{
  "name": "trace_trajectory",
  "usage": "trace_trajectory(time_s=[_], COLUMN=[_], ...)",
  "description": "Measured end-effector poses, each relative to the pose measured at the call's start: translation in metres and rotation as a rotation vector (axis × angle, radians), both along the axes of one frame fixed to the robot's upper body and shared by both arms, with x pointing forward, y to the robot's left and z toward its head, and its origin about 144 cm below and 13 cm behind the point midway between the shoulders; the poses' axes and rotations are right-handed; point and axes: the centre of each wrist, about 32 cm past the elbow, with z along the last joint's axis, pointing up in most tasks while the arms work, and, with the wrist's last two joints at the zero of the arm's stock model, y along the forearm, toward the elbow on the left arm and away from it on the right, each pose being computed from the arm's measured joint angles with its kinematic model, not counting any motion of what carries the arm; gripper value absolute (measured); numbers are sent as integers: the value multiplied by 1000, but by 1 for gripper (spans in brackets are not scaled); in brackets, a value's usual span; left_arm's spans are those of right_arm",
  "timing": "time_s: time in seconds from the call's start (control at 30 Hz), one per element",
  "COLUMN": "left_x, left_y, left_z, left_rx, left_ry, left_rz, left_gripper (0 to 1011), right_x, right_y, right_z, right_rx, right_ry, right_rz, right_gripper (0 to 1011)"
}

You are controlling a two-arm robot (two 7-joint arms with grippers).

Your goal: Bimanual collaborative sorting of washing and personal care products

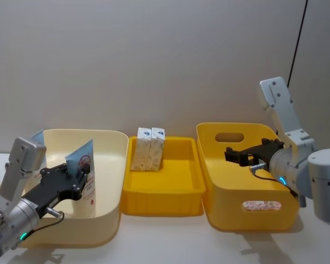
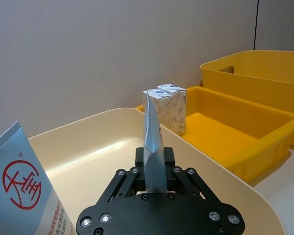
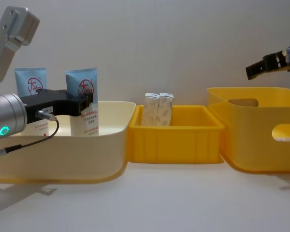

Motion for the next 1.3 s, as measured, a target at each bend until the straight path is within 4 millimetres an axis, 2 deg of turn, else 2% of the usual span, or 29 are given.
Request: trace_trajectory(time_s=[0.47, 0.8, 1.3], left_x=[11, 25, 40], left_y=[8, 11, 4], left_z=[1, 19, 47], left_rx=[-44, -100, -249], left_ry=[-45, -159, -304], left_rz=[-28, -76, -168], left_gripper=[205, 205, 205], right_x=[0, 0, 2], right_y=[0, 0, 2], right_z=[0, 0, -1], right_rx=[0, 0, -46], right_ry=[0, 0, -48], right_rz=[0, 0, 53], right_gripper=[1001, 1001, 1001])
